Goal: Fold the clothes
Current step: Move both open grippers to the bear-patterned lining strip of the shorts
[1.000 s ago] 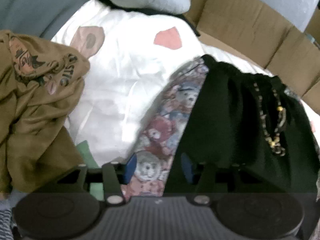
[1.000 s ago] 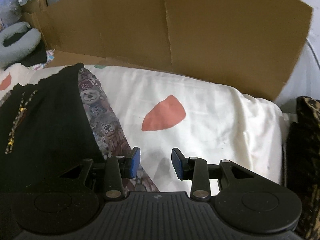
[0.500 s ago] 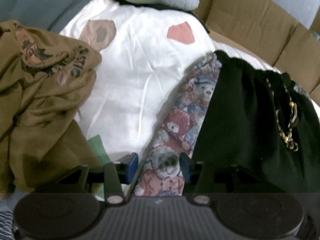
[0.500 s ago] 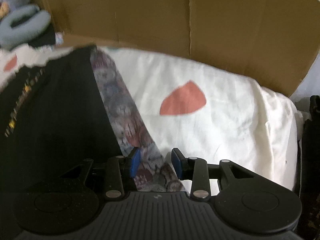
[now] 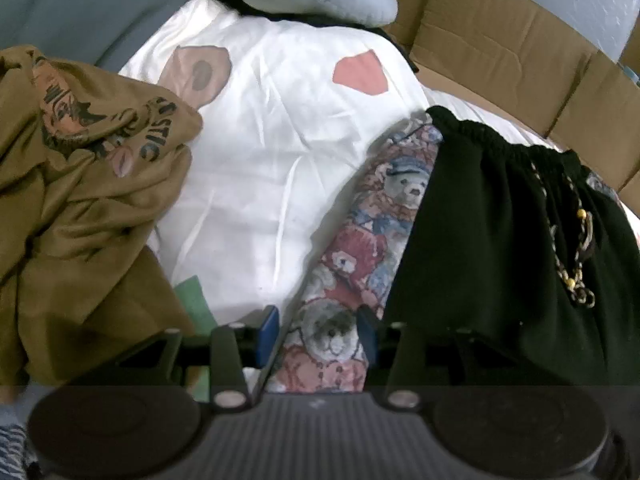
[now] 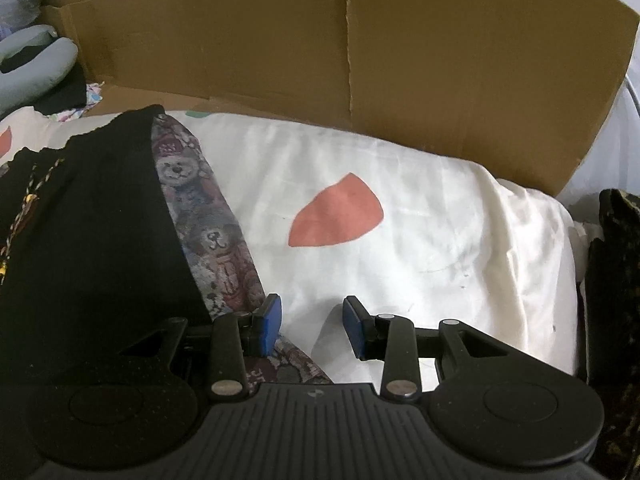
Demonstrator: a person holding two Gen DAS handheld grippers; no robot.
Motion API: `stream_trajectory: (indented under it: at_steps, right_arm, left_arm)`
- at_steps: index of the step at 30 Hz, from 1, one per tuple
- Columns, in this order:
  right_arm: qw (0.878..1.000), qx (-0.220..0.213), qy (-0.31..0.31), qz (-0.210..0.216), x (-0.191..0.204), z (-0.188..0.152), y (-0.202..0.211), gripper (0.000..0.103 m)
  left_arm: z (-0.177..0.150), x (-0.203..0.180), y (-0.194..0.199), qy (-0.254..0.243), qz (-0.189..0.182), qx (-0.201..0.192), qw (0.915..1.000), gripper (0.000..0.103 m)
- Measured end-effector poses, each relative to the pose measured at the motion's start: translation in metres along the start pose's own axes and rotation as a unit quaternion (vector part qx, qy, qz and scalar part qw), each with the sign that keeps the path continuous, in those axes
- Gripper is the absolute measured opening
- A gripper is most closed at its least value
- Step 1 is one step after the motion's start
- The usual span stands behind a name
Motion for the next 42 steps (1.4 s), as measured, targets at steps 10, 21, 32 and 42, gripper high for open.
stream_trajectory:
  at_steps: [10,21,32,42]
  right_arm:
    - [1.0,-0.008,0.005,0.005,0.011,-0.003,-0.003,0.041]
    - [0.999,-0.014,0.03,0.013,0.025,-0.008,0.004,0.04]
    - [0.998,-0.004,0.057,0.022,0.034,-0.02,0.004,0.034]
    - [0.998,-0.006,0.055,0.041,0.035,-0.014,0.008,0.031]
  left_arm:
    - [-0.002,0.004,-0.001,0.002,0.007,0.001,1.0,0.045]
    - [-0.007,0.008,-0.001,0.001,0.011,0.002,0.9999,0.045]
    - [-0.009,0.009,-0.001,-0.001,0.011,0.0,0.9999,0.045]
    - [-0.01,0.008,0.001,-0.006,0.008,-0.003,0.9999,0.045]
Point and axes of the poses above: each gripper's, at about its wrist camera, not at the fingertips, and y roughly against the way its jaws point, x to its left, z to its top, the point moved 10 cm from there along -y, roughly the way its jaws point, and after that the axes turned 15 degrees about z, right-handed, at the moved point
